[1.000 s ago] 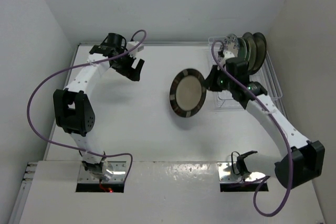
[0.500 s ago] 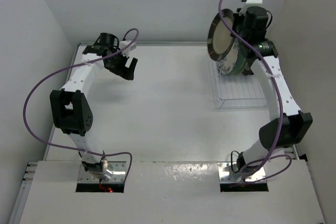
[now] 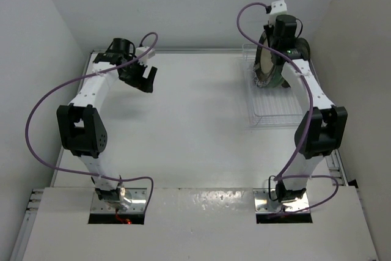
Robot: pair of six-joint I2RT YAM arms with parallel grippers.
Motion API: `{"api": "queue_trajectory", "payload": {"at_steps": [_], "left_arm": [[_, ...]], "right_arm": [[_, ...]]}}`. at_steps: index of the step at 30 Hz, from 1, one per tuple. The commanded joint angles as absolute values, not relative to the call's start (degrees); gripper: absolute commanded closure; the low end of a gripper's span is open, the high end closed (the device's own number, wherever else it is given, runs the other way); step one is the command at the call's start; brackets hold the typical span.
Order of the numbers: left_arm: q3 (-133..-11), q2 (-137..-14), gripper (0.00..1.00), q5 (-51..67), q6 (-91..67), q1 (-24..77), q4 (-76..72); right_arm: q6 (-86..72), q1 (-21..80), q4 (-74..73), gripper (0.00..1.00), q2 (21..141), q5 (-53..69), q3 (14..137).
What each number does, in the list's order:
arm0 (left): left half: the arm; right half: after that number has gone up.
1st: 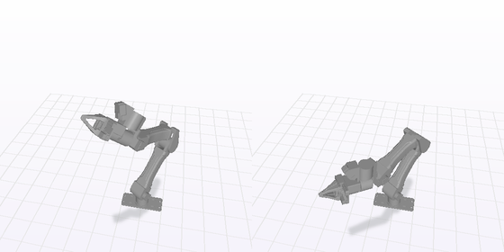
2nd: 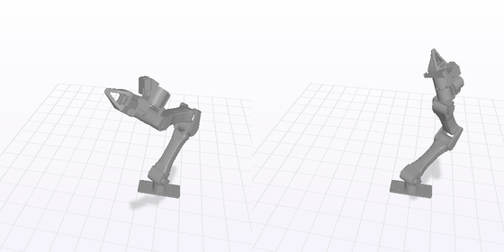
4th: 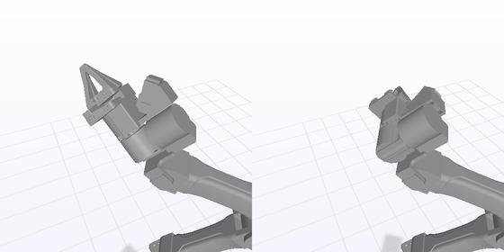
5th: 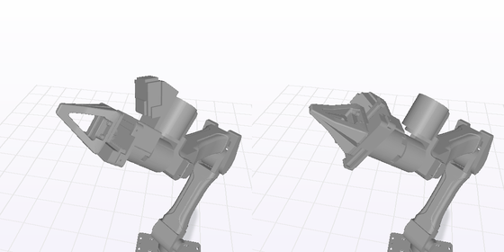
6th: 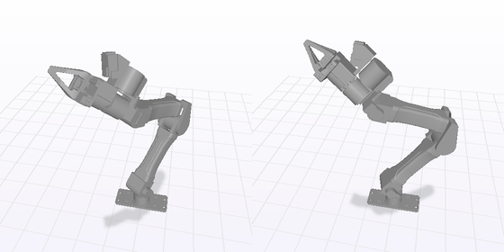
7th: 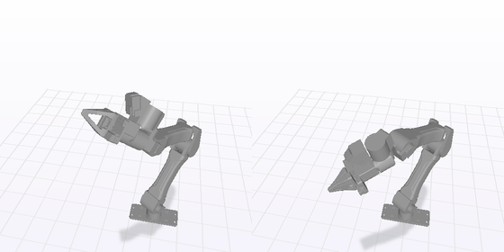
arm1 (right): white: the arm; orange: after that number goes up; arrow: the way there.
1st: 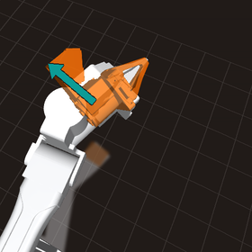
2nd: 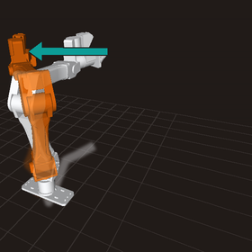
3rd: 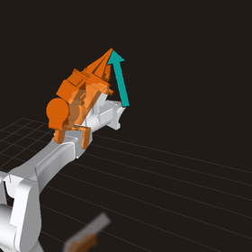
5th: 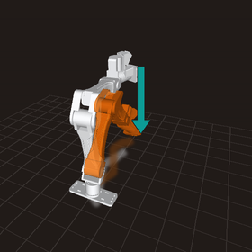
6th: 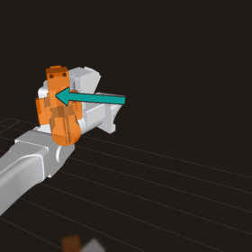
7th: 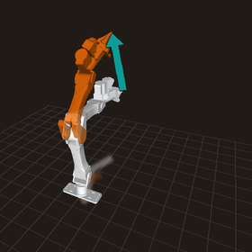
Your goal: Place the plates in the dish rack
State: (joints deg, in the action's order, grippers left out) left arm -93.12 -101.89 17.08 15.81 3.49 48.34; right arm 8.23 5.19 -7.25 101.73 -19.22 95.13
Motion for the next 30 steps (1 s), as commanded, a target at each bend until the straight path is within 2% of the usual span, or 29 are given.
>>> {"api": "queue_trajectory", "payload": {"at_steps": [1,13,18,19,20,21,25,27,28,30], "left_arm": [[-94.04,-101.25,0.03,17.23,16.00,2.99,48.08],[-94.04,-101.25,0.01,17.23,16.00,2.99,48.08],[-94.04,-101.25,0.01,17.75,16.00,2.99,48.08],[-94.04,-101.25,0.01,17.75,16.00,2.99,48.08],[-94.04,-101.25,0.01,17.75,16.00,2.99,48.08],[-94.04,-100.73,0.01,17.75,16.00,2.99,48.08],[-93.52,-100.20,0.01,17.05,16.52,2.99,48.08],[-93.52,-100.20,0.01,17.05,16.52,2.99,48.08],[-93.52,-100.20,0.01,17.05,16.52,2.99,48.08],[-93.52,-100.20,0.01,17.05,16.52,2.99,48.08]], "right_arm": [[10.63,5.53,6.50,1.00,100.20,-19.77,95.98],[11.16,6.51,9.58,1.00,101.16,-19.43,87.54],[10.28,6.94,6.86,1.00,105.63,-18.46,91.31],[9.50,6.77,6.59,0.97,106.43,-18.89,91.93],[9.23,7.03,6.50,0.92,106.78,-18.98,92.46],[8.79,6.77,5.98,0.79,106.87,-19.16,92.55],[8.17,7.03,5.19,0.46,105.03,-17.41,92.02],[7.13,7.03,4.58,0.36,102.66,-17.31,91.85],[6.51,6.94,3.61,0.26,101.09,-17.58,91.67],[3.79,6.94,1.16,0.18,98.10,-18.54,90.80]]}}
